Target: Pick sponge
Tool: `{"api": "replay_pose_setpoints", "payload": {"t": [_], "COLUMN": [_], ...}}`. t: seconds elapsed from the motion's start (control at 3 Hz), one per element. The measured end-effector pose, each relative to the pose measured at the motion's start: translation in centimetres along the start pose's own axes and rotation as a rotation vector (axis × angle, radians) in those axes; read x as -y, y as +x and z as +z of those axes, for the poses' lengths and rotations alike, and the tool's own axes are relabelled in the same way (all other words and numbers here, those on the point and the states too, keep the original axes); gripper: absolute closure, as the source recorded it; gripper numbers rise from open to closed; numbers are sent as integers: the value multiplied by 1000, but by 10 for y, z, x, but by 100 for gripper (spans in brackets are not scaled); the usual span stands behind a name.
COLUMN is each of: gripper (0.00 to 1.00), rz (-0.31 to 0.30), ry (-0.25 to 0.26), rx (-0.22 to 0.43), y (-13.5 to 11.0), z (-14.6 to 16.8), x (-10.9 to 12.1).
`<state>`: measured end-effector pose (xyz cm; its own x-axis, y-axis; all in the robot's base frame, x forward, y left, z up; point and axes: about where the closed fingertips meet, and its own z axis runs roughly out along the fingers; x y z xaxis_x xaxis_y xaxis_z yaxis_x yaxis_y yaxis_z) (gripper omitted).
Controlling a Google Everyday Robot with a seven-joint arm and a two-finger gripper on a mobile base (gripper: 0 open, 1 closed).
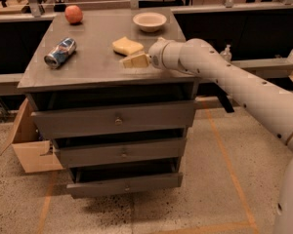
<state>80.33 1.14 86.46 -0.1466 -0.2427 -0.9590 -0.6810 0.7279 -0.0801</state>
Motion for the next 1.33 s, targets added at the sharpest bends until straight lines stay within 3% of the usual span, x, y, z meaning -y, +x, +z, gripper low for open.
{"api": "replay_pose_setpoints", "payload": {"t": [1.0,1.33], "gripper": [0,11], "rz": [86,91], "ry": [-45,-67], "rx": [28,26], "y": [4,5], "z": [52,61], "x": [20,20]}}
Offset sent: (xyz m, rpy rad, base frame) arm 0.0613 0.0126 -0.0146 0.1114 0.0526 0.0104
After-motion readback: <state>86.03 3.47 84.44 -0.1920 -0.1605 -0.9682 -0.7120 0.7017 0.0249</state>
